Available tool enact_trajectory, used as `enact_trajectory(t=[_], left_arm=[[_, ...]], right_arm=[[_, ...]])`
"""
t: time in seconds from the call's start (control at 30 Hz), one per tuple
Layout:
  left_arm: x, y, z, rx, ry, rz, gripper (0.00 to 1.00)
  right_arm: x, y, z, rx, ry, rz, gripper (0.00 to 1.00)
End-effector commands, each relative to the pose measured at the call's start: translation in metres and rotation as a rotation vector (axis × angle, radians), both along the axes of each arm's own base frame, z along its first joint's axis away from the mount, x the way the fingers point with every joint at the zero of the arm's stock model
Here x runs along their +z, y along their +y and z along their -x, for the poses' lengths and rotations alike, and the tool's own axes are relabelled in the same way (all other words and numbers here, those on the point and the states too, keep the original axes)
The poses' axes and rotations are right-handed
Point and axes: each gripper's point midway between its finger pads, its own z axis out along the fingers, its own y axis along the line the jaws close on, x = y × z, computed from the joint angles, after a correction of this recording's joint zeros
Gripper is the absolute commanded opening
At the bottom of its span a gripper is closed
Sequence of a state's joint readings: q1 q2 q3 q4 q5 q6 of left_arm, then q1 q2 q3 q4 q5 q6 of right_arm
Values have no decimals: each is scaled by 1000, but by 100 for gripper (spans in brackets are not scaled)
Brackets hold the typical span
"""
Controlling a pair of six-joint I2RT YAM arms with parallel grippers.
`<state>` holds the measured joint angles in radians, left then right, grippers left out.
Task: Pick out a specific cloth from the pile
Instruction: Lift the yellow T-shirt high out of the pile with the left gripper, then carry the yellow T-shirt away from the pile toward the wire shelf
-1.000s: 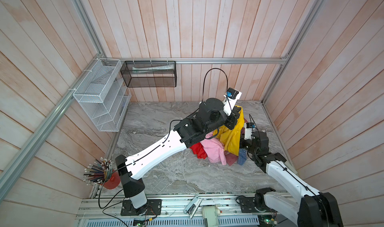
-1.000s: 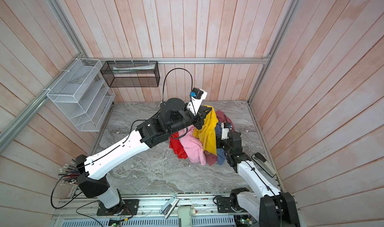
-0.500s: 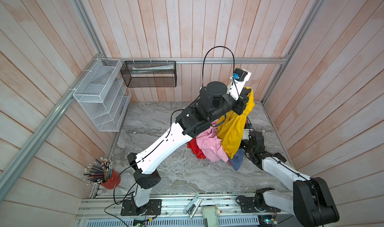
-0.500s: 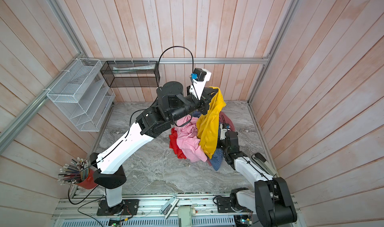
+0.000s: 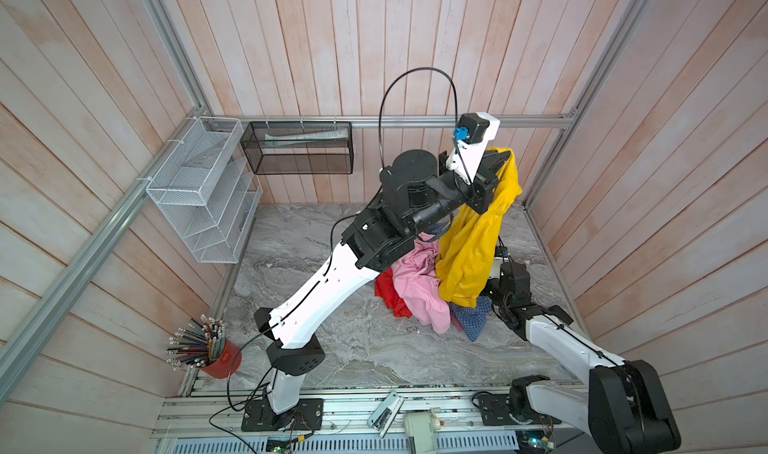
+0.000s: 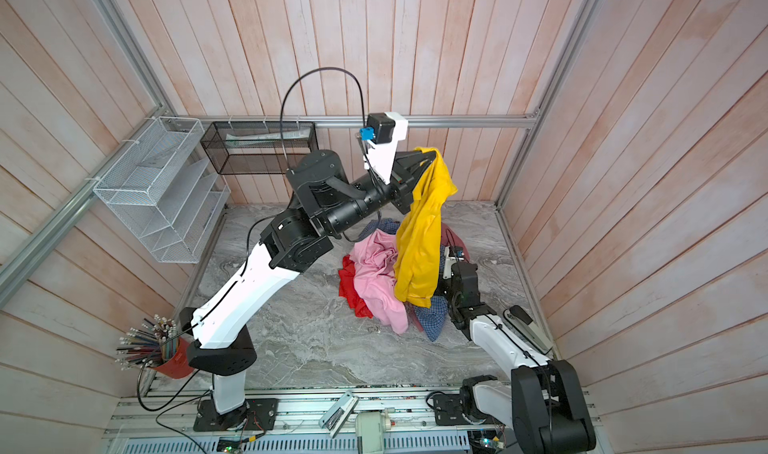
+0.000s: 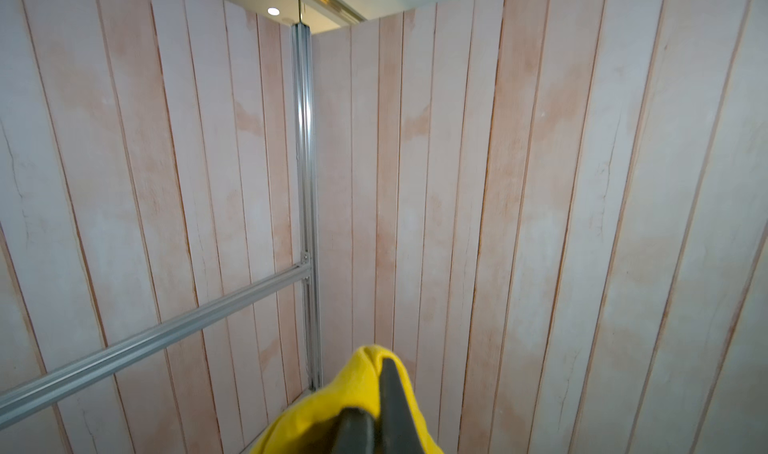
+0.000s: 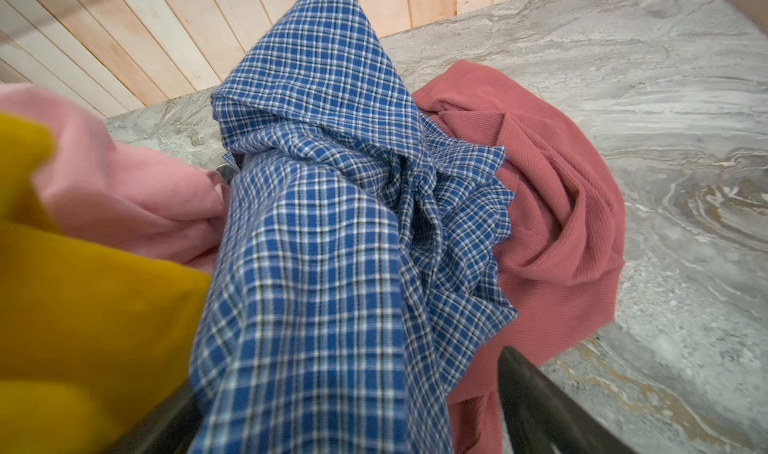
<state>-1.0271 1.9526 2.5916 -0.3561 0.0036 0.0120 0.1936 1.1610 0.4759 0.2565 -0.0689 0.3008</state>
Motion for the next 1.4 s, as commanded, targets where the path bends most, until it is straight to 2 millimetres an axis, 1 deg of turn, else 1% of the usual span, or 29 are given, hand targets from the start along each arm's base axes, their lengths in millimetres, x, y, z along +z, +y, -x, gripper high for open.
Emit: enact_trajectory(t=[0.0,0.13,0.27,0.4,0.47,0.57,0.73,0.77,0.83,0.93,1.0,1.07,1.17,1.23,1.3,1.37], left_arm=[[42,18,12,-10,-109,114,0],[54,33,16,22,-153,129,0],[65,58,13,89,-177,139,0],[85,81,22,121,-232,176,0],[95,94,23,151,-238,205,0],[103,107,25,168,-236,237,0],[112,126,27,218,-262,237,0],[114,138,19,250,-268,233,0],[115,149,15,273,-268,223,0],[112,168,4,338,-262,196,0],[108,184,-8,401,-257,169,0],[103,201,-19,466,-256,143,0],[88,231,-44,551,-217,107,0],[76,251,-59,573,-168,107,0],[61,272,-76,595,-126,109,0],[42,284,-96,619,-86,99,0]], right_arm=[[21,-7,-4,-42,-37,-4,98],[35,-5,-5,-30,-58,-8,98],[47,-3,-6,-14,-72,-9,98],[60,-2,-5,-3,-92,-8,98],[63,-2,-5,0,-90,-7,98],[69,-2,-4,-2,-96,-6,98],[88,1,-5,15,-128,-11,98],[93,2,-6,24,-138,-13,98],[103,6,-7,39,-156,-25,98],[114,8,-8,44,-187,-47,98],[123,9,-9,43,-212,-62,98],[127,10,-10,45,-222,-67,98],[129,11,-12,48,-223,-62,98],[127,9,-13,41,-215,-56,98],[127,9,-15,36,-217,-53,98],[127,9,-17,31,-219,-56,98]])
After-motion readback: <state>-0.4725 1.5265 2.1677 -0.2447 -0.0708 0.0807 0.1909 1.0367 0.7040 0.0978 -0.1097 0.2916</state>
